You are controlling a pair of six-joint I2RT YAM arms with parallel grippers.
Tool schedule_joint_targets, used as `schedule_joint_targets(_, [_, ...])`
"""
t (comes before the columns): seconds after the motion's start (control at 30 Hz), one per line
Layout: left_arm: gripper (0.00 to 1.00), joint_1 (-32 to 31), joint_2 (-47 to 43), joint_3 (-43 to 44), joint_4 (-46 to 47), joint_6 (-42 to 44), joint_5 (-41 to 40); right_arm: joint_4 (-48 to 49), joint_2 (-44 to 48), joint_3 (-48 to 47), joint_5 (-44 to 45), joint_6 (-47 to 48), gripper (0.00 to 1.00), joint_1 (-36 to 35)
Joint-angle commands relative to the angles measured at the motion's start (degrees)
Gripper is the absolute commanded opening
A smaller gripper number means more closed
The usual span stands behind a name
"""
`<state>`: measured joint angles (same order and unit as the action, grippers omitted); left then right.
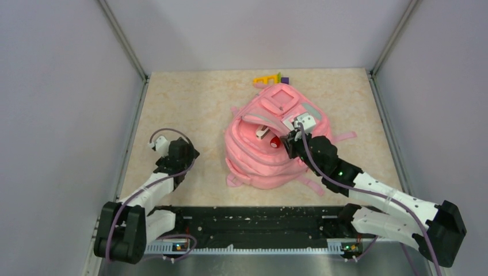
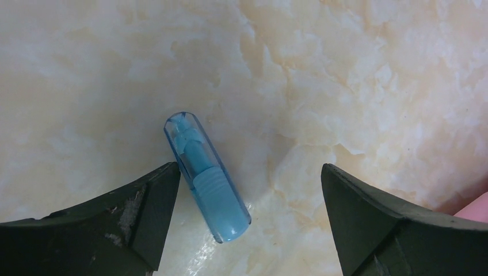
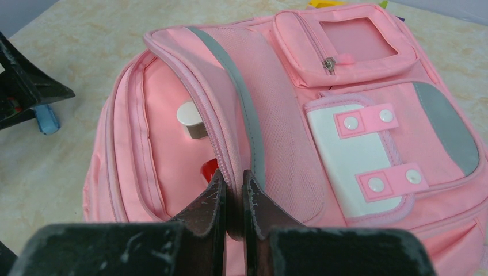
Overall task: Pack the student bag
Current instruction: Pick up the stationery from the center of the board.
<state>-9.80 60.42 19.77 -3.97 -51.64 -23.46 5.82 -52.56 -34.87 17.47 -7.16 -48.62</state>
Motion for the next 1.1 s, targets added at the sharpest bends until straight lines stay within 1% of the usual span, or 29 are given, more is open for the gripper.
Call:
schedule_joint_targets(0.0, [0.97,0.27,5.07,2.83,4.62,3.33,3.70,6.66,2.48,-1.34,-1.22,-2.10,0.00,-0.39])
schedule_joint_targets(0.03, [0.97,0.23,6.98,4.26,4.60,4.25,4.60,6.66,2.39,-1.34,-1.17,-2.10,0.00,-0.32])
schedule_joint_targets(0.17, [0.96,0.05,11.71,10.10,-0.78,6.55,7.66,6.77,2.12,-1.42,-1.21,-2.16,0.00,-0.28])
schedule_joint_targets(0.33, [0.90,0.05,11.44,10.22,-6.69,5.94,8.38,6.66,2.25,-1.47,-1.03,-2.11,0.00,-0.37])
schedule_joint_targets(0.5, [0.78,0.05,8.22,7.79,-10.83,4.59,8.88,6.64,2.46,-1.35,-1.45,-2.29,0.00,-0.38])
schedule_joint_targets(0.67, [0.64,0.05,7.19,7.89,-12.72,4.04,9.28,6.66,2.99,-1.26,-1.74,-2.50,0.00,-0.32])
schedule_joint_targets(0.83, [0.58,0.13,9.84,8.98,-13.57,4.92,9.60,6.48,4.22,-1.00,-1.69,-2.52,0.00,-0.33])
schedule_joint_targets(1.07, [0.41,0.14,14.83,12.16,-15.55,6.32,11.81,6.22,6.46,-0.65,-1.58,-2.62,0.00,-0.32])
